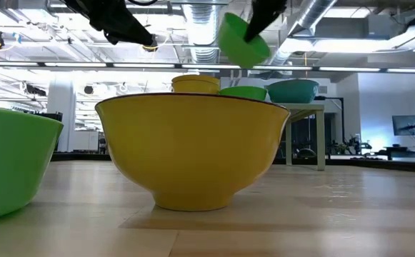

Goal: Pick & Place Mini bowls
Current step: Stack the left green bowl on the green bowl on the shelf

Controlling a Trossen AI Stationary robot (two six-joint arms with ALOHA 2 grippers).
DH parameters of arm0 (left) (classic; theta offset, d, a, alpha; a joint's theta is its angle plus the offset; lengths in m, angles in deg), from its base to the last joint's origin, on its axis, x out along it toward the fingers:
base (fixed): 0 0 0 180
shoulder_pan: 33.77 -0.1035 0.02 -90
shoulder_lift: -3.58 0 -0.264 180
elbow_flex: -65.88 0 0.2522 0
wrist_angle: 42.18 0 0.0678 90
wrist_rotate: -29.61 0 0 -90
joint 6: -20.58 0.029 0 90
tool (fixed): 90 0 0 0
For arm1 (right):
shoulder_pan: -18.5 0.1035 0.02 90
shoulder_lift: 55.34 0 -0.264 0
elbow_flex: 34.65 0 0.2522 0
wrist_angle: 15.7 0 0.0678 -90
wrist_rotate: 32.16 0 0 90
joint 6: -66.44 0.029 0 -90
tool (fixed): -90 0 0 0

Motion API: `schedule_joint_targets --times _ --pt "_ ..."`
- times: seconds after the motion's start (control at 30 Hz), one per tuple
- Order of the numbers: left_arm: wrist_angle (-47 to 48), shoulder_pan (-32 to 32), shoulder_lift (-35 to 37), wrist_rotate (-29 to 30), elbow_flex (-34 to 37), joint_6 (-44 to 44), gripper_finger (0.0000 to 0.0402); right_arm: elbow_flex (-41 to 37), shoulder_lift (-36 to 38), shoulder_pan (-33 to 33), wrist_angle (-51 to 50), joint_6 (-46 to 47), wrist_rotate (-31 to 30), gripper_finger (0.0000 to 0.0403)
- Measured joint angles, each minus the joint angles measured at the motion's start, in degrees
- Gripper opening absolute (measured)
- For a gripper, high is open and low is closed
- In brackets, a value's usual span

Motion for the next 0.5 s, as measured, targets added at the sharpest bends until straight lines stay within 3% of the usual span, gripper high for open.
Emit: schedule_joint_targets --times 0.23,0.5 --pt "0.0 0.0 0.0 0.0 0.0 0.0 0.0097 0.4 -0.2 -11.9 3.8 -0.6 0.9 0.0002" --pt "0.0 0.0 0.0 0.0 0.0 0.0 0.0097 0.4 -0.8 -20.7 3.8 -2.6 13.6 0.0001"
